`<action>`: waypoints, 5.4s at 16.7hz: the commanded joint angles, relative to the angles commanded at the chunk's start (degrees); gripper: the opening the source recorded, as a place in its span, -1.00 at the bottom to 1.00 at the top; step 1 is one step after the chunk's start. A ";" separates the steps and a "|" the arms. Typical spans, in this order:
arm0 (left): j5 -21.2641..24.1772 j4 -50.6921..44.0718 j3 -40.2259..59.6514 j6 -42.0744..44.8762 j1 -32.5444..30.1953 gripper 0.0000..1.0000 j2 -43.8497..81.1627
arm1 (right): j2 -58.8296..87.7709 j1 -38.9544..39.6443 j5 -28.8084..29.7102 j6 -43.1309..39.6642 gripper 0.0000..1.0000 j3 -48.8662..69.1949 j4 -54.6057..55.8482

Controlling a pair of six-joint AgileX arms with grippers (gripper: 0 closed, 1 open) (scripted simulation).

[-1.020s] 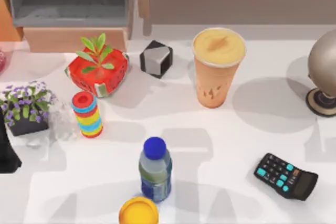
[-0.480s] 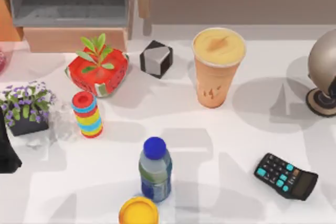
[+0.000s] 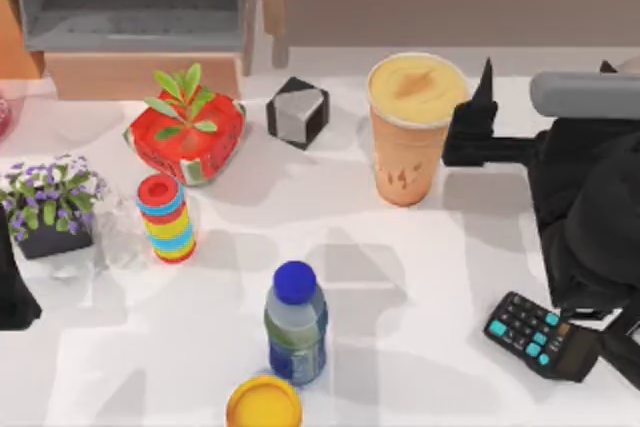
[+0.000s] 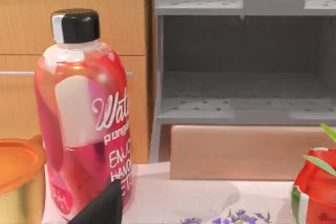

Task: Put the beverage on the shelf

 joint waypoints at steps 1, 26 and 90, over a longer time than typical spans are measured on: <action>0.00 0.00 0.00 0.00 0.00 1.00 0.00 | 4.89 2.07 2.09 0.03 1.00 1.30 3.35; 0.00 0.00 0.00 0.00 0.00 1.00 0.00 | 40.01 5.47 5.63 -0.60 1.00 20.86 16.63; 0.00 0.00 0.00 0.00 0.00 1.00 0.00 | 13.81 -25.41 -25.67 0.10 -1.00 41.30 -28.29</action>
